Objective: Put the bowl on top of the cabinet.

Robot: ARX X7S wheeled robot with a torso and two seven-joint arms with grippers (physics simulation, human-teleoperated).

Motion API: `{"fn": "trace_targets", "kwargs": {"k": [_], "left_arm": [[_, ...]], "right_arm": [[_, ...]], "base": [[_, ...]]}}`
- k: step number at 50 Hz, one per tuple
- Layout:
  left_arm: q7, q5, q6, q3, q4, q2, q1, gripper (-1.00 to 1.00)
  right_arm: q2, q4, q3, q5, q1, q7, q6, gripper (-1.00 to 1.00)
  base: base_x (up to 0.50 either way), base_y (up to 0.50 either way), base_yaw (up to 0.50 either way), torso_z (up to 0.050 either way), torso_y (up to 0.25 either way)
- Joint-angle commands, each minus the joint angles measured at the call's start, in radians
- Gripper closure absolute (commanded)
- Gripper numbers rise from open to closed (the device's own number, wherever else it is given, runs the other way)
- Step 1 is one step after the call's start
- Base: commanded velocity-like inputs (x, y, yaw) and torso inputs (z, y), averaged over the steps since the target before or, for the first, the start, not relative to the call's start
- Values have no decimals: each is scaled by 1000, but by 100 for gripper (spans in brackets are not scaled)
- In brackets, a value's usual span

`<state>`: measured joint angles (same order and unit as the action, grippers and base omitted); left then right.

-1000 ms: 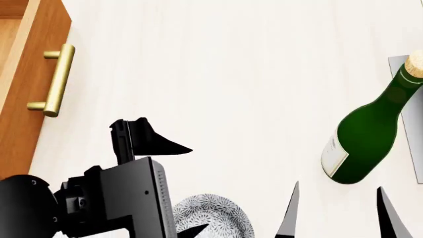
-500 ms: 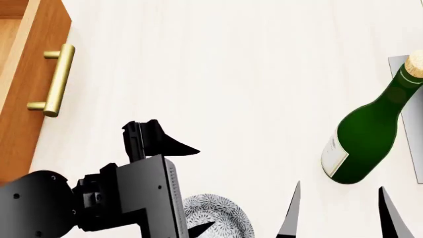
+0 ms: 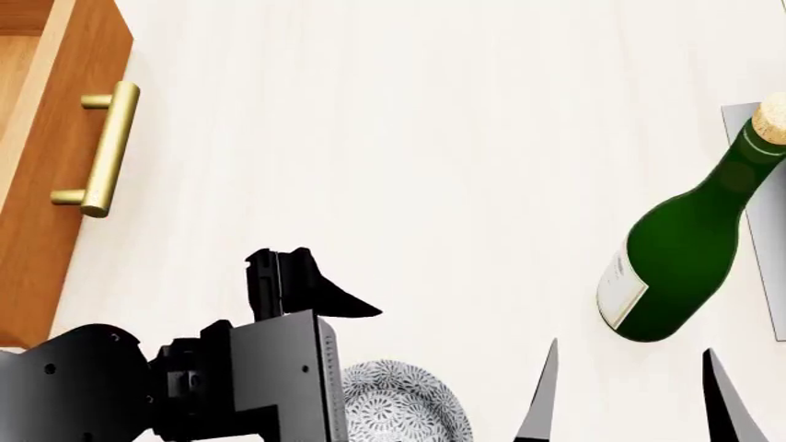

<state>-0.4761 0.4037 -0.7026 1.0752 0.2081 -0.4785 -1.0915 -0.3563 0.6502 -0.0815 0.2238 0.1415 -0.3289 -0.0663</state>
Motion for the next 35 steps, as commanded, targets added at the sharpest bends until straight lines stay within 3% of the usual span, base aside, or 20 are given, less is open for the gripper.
{"fn": "trace_targets", "kwargs": {"k": [1,15,16,35], "left_arm": [[-28,-61,51,-6,-70,33,20,-100],[-20,-81,116,-5,-171,43,44,-100],[-15,-88,125,-4,-190,46,45,100],[16,-112,158,-14,-252,53,44,100]], "right_arm": [[15,-4,19,-19,1,19,-4,-100],[10,-9,15,-20,1,16,2,-100],[10,-8,14,-21,0,15,1,-100],[3,-3,9,-21,-1,10,-1,-100]], "base": [[0,0,0,0,0],[0,0,0,0,-4],[0,0,0,0,0],[1,-1,-1,0,-4]]}}
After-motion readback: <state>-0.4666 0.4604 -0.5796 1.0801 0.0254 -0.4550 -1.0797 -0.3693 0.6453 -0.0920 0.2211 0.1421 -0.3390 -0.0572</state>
